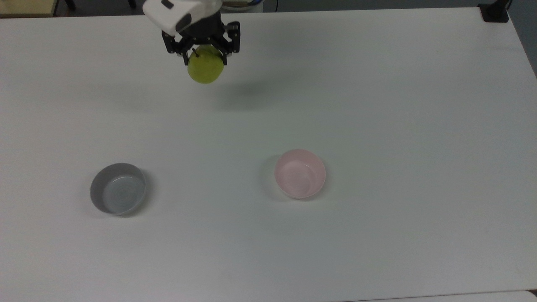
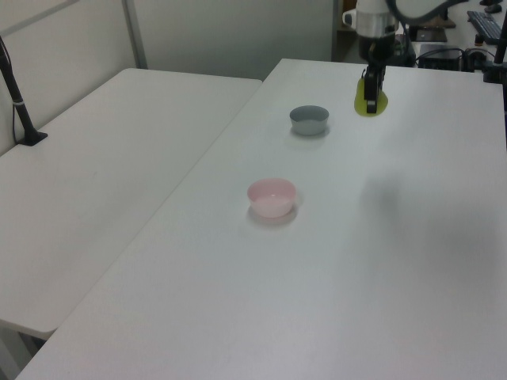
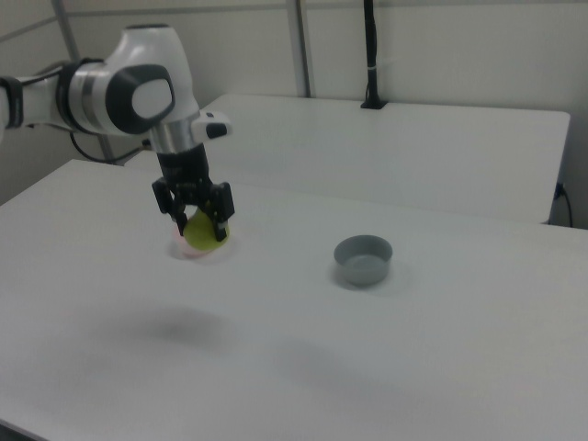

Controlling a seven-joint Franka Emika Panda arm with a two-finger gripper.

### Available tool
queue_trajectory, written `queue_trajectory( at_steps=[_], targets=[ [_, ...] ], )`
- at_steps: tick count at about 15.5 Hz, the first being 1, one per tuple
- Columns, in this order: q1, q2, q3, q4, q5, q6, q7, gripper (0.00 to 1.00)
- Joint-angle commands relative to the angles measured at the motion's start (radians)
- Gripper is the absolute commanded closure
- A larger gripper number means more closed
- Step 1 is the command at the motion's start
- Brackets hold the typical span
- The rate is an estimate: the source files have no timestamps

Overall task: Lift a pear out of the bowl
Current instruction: 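Lower the held pear onto the bare table beside the bowls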

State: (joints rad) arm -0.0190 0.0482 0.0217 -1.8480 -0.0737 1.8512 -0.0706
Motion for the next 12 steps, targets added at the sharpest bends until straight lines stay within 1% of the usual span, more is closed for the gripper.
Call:
queue_trajectory(
  at_steps=[1,3,5,6,10,12],
  targets=[
    [0.027,0.039,-0.003,-0.050,-0.021,0.069,-0.015,0.71],
    [0.030,0.074,-0.003,-0.065,-0.043,0.101,-0.012,0.71],
    [0.031,0.093,-0.003,-0.102,-0.063,0.150,-0.011,0.71],
    [0.031,0.094,-0.003,-0.120,-0.067,0.170,-0.011,0.71],
    [0.028,0.120,-0.005,-0.143,-0.074,0.189,-0.011,0.71],
    [0.025,0.125,-0.006,-0.158,-0.092,0.212,-0.011,0.71]
  ],
)
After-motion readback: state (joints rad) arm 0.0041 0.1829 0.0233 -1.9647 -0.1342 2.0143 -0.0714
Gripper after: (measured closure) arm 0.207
